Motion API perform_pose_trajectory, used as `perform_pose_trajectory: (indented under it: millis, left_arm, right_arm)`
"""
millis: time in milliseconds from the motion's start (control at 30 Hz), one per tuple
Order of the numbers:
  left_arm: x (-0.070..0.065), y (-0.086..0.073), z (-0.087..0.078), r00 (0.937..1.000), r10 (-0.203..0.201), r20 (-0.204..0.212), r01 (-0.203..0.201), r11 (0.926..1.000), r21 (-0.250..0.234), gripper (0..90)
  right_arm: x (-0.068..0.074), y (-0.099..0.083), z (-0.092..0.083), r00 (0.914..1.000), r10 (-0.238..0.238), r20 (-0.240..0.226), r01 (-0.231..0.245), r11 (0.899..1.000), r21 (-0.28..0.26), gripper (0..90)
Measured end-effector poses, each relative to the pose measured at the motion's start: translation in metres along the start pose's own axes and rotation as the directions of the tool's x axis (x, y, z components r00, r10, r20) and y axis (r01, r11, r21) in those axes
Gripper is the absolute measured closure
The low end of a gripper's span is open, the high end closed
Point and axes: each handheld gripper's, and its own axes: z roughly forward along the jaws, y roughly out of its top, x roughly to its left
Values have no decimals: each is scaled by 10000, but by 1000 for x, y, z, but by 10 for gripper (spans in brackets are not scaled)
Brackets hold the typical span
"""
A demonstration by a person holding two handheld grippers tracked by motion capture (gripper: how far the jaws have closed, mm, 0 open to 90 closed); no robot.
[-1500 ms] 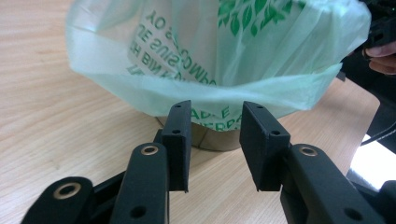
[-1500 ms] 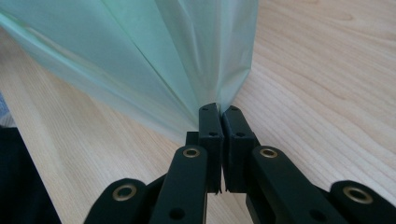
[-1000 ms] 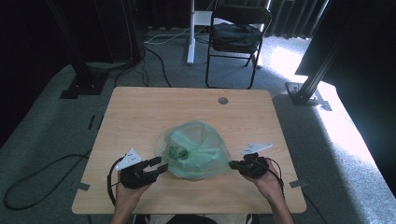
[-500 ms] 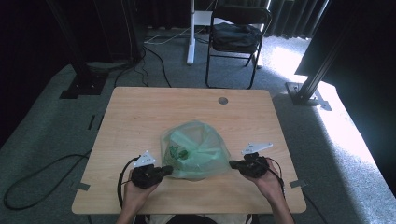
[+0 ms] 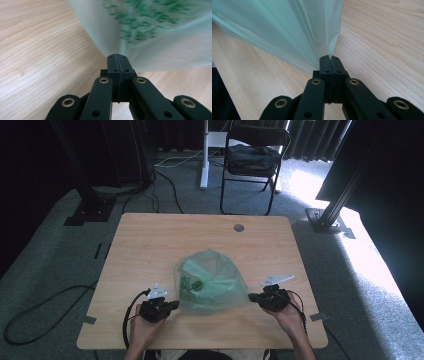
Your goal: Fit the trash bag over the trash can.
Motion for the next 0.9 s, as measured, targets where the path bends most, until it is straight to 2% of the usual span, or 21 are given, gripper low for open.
perform_pose_trajectory:
  millis: [133, 200, 267, 433, 500, 600, 900]
  left_arm:
    - [7, 0, -8, 9991, -384, -200, 376, 9985, -401, 900]
    - [11, 0, -14, 9988, -482, -107, 473, 9965, -694, 900]
    - [12, 0, -18, 9986, -519, -76, 510, 9944, -922, 857]
    - [14, 2, -24, 9994, -353, -9, 349, 9907, -1312, 730]
    - [14, 3, -26, 9995, -308, -46, 298, 9890, -1452, 690]
    - [14, 5, -28, 9997, -251, -65, 237, 9871, -1583, 643]
    - [16, 19, -38, 10000, 21, 76, -6, 9814, -1921, 602]
  right_arm:
    - [-2, -3, 3, 9997, 22, 255, -25, 9999, 145, 878]
    - [-4, -5, 3, 9992, 186, 364, -189, 9998, 87, 848]
    - [-8, -7, 2, 9984, 334, 466, -334, 9994, -11, 831]
    - [-10, -11, 2, 9989, 287, 363, -279, 9994, -215, 765]
    - [-11, -12, 4, 9988, 176, 455, -162, 9994, -313, 710]
    - [-13, -15, 9, 9985, 87, 541, -73, 9996, -257, 689]
    - [-15, -21, 19, 9978, 93, 650, -74, 9995, -295, 612]
